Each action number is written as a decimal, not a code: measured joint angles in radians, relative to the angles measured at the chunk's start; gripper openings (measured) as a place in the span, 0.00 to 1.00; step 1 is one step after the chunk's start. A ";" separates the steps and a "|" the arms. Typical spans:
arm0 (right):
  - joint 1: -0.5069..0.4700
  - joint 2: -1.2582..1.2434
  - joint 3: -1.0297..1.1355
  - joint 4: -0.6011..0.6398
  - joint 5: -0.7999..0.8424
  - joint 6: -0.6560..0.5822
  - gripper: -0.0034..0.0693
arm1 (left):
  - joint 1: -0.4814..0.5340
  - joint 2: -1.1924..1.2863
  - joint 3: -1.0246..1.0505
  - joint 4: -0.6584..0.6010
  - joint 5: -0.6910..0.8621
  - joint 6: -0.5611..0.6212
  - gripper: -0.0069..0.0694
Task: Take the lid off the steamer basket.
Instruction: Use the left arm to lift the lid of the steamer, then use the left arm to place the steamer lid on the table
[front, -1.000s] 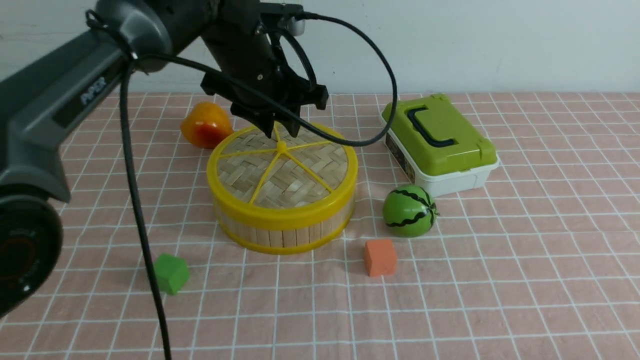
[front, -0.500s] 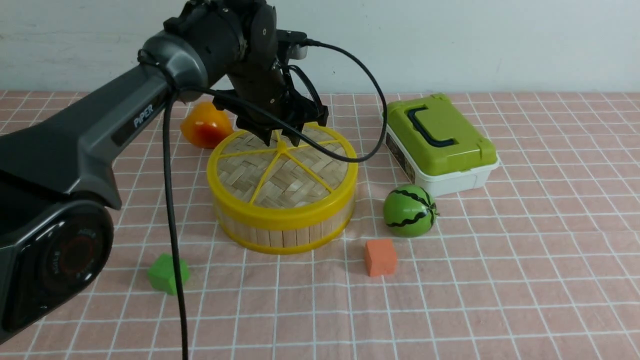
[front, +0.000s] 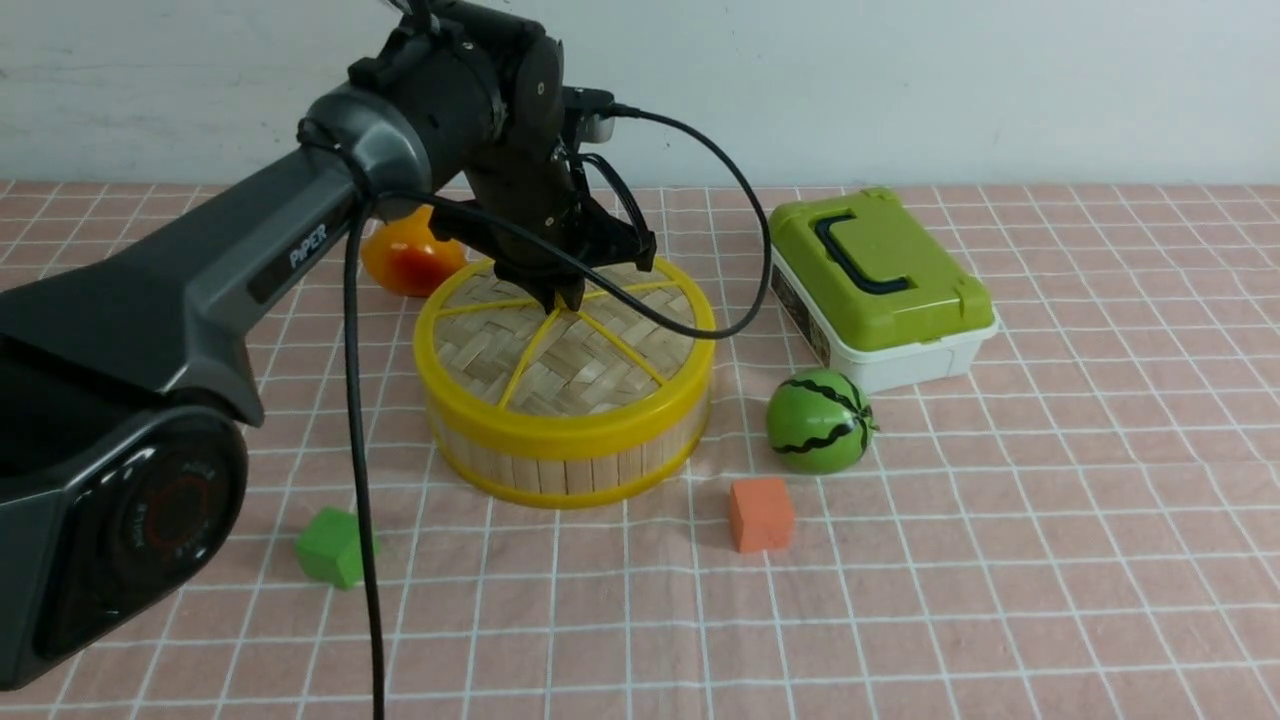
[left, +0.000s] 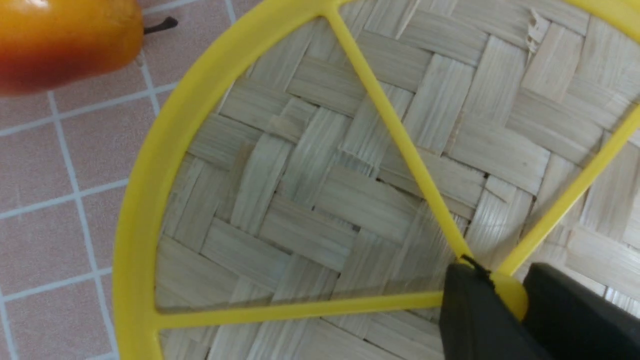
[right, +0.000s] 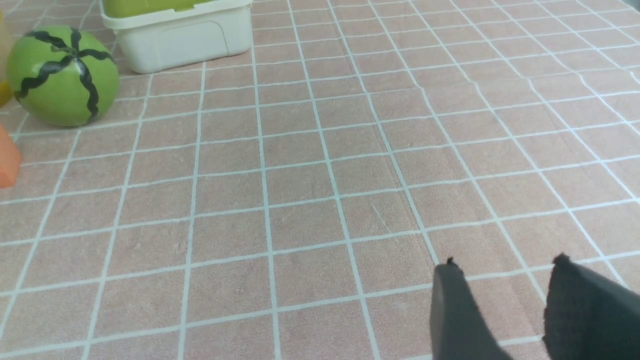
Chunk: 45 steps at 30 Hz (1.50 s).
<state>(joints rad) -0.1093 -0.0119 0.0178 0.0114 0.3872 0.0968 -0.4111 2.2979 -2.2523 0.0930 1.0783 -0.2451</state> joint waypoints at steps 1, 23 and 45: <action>0.000 0.000 0.000 0.000 0.000 0.000 0.38 | 0.000 -0.001 -0.001 0.000 0.001 -0.004 0.23; 0.000 0.000 0.000 0.000 0.000 0.000 0.38 | 0.314 -0.271 0.035 0.267 0.161 -0.047 0.23; 0.000 0.000 0.000 0.000 0.000 0.000 0.38 | 0.350 -0.192 0.569 0.203 -0.357 -0.294 0.29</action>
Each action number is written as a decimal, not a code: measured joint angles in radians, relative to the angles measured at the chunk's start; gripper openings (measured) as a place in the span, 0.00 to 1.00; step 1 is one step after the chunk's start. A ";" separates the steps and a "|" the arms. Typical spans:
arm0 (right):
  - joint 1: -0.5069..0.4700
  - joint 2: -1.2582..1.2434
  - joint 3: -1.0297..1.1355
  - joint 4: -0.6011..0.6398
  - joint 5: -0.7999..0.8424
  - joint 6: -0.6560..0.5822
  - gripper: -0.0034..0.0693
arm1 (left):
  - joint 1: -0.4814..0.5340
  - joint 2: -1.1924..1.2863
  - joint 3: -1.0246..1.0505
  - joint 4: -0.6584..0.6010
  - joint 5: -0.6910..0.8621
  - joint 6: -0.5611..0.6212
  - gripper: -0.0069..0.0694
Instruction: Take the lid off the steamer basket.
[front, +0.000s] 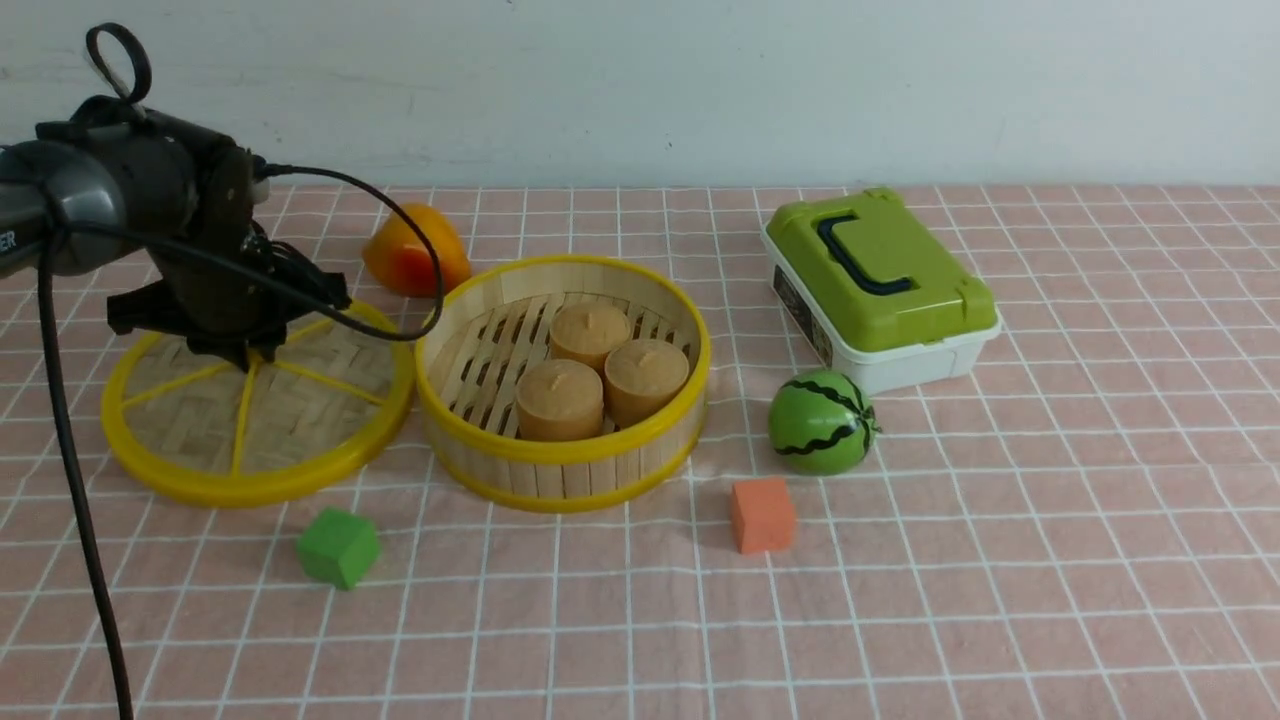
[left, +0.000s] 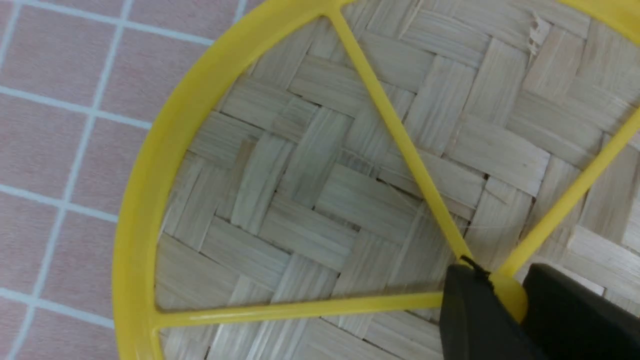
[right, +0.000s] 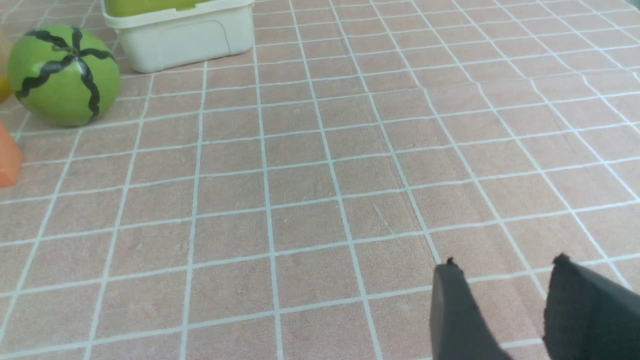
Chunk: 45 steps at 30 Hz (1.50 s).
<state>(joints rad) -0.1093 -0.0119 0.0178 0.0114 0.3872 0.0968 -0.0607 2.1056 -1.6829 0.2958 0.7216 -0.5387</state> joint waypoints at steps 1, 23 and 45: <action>0.000 0.000 0.000 0.000 0.000 0.000 0.38 | 0.000 0.000 0.000 -0.005 0.001 0.000 0.33; 0.000 0.000 0.000 0.000 0.000 0.000 0.38 | 0.000 -0.842 0.154 -0.555 0.071 0.544 0.46; 0.000 0.000 0.000 0.000 0.000 0.000 0.38 | 0.000 -1.902 1.437 -0.853 -0.255 0.725 0.07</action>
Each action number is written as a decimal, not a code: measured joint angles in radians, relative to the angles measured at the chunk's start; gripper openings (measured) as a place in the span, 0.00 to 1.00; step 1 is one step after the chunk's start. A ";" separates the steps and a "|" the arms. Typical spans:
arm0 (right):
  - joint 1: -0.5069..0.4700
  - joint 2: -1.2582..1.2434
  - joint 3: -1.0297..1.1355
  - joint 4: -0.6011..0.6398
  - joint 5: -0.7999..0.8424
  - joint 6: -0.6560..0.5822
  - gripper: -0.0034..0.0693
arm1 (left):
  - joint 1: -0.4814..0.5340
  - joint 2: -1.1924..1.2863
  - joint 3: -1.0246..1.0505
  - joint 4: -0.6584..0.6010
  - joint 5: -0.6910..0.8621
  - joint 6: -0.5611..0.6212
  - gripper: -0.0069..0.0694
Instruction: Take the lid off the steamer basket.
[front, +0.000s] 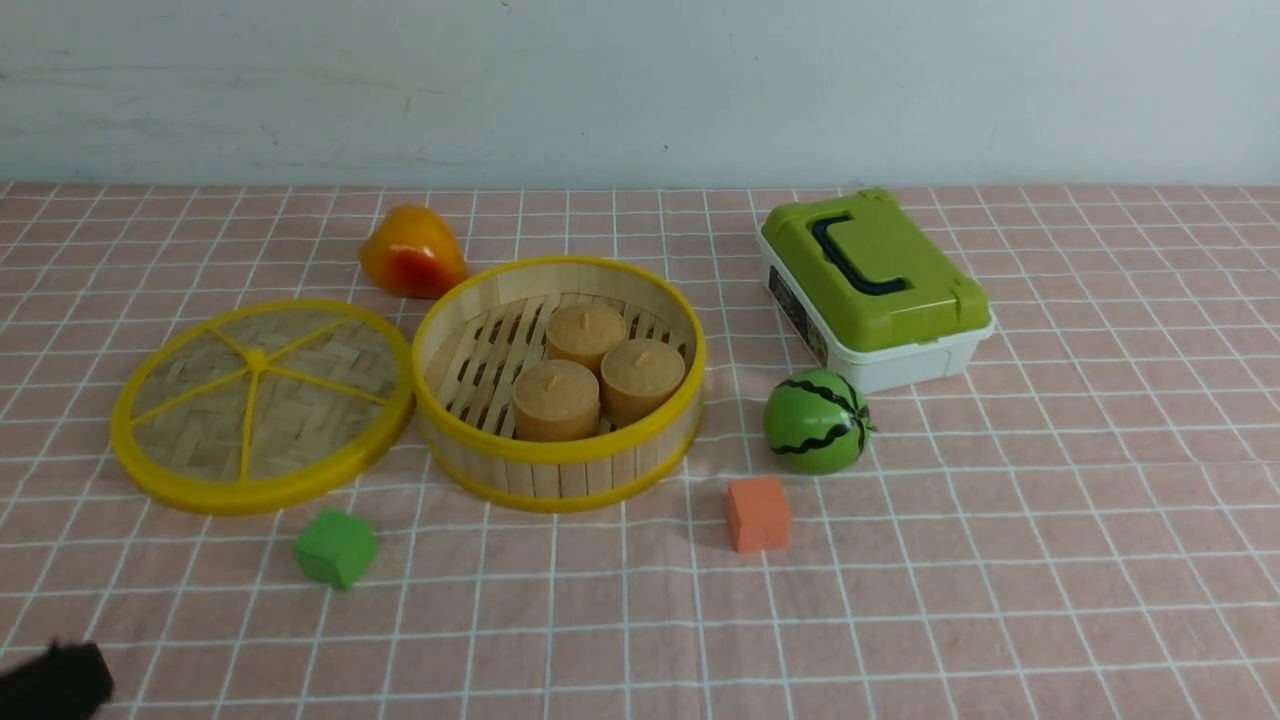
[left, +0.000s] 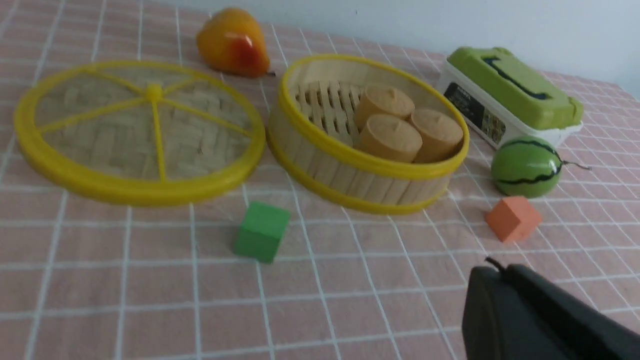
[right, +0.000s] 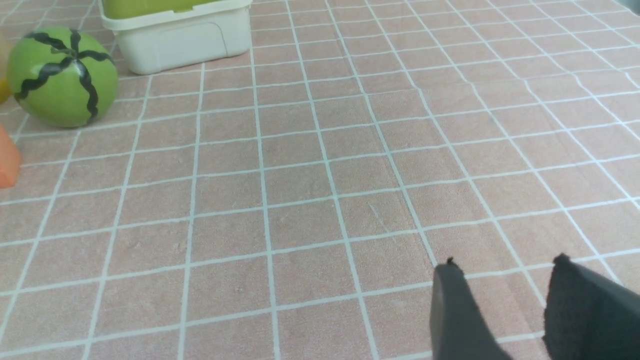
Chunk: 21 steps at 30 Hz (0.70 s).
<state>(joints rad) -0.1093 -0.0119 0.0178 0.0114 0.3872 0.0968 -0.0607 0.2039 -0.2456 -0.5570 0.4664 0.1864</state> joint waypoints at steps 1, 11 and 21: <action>0.000 0.000 0.000 0.000 0.000 0.000 0.38 | 0.000 -0.007 0.030 -0.021 -0.004 0.000 0.07; 0.000 0.000 0.000 0.000 0.000 0.000 0.38 | -0.042 -0.080 0.158 0.040 -0.141 0.000 0.07; 0.000 0.000 0.000 0.000 0.000 0.000 0.38 | -0.012 -0.215 0.271 0.401 -0.108 -0.321 0.07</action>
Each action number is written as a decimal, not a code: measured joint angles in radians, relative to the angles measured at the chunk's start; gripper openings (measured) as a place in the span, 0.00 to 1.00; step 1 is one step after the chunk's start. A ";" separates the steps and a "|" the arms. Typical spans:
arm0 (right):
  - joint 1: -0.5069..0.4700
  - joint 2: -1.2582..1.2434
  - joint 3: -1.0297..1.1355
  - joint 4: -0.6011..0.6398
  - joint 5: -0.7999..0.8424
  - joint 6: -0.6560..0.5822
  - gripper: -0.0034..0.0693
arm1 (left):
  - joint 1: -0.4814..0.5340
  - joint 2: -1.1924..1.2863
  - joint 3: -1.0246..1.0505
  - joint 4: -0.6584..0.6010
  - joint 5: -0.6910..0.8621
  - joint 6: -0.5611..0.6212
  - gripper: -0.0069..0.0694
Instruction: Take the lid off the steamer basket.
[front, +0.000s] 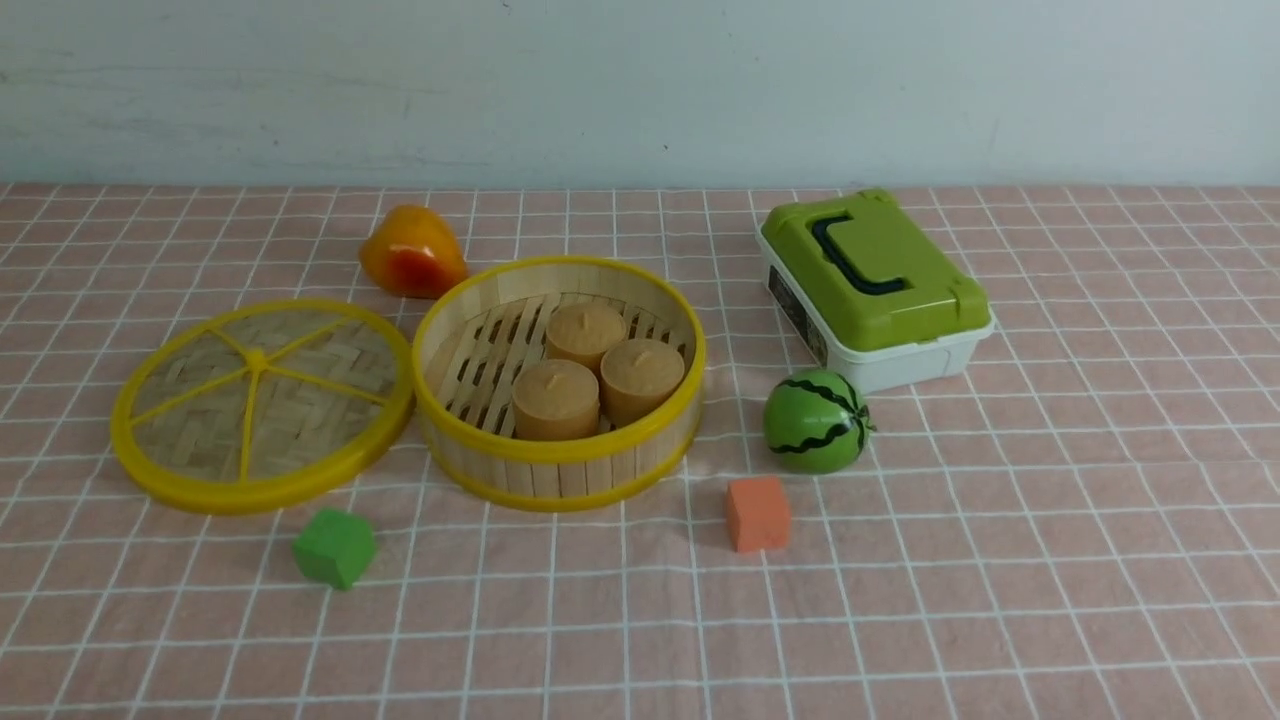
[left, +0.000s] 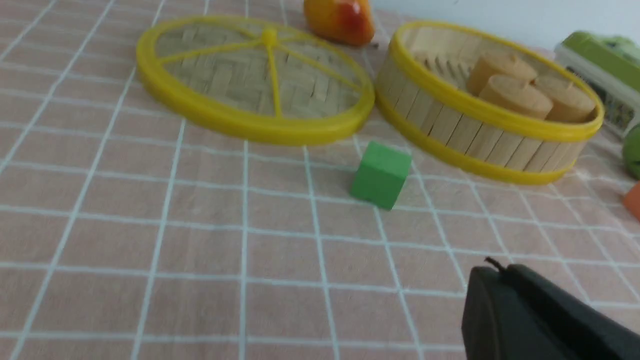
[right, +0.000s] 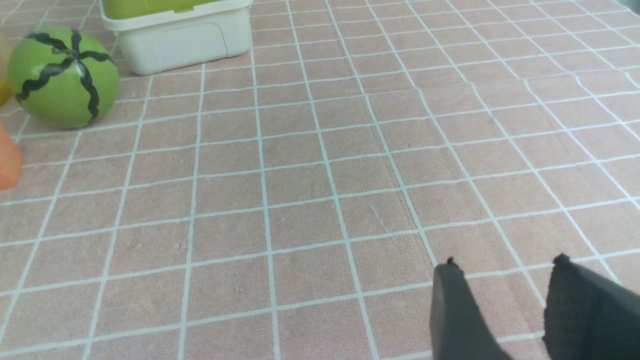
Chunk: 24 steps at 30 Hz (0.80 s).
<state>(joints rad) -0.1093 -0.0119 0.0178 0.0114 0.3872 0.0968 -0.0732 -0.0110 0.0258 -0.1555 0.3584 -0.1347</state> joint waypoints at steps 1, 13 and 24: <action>0.000 0.000 0.000 0.000 0.000 0.000 0.38 | 0.001 0.000 0.002 0.026 0.020 -0.002 0.07; 0.000 0.000 0.000 0.000 0.000 0.000 0.38 | 0.045 0.000 0.005 0.068 0.041 0.037 0.07; 0.000 0.000 0.000 0.000 0.000 0.000 0.38 | 0.061 0.000 0.005 0.070 0.041 0.029 0.07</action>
<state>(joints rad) -0.1093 -0.0119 0.0178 0.0114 0.3872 0.0968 -0.0121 -0.0110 0.0304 -0.0860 0.3997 -0.1055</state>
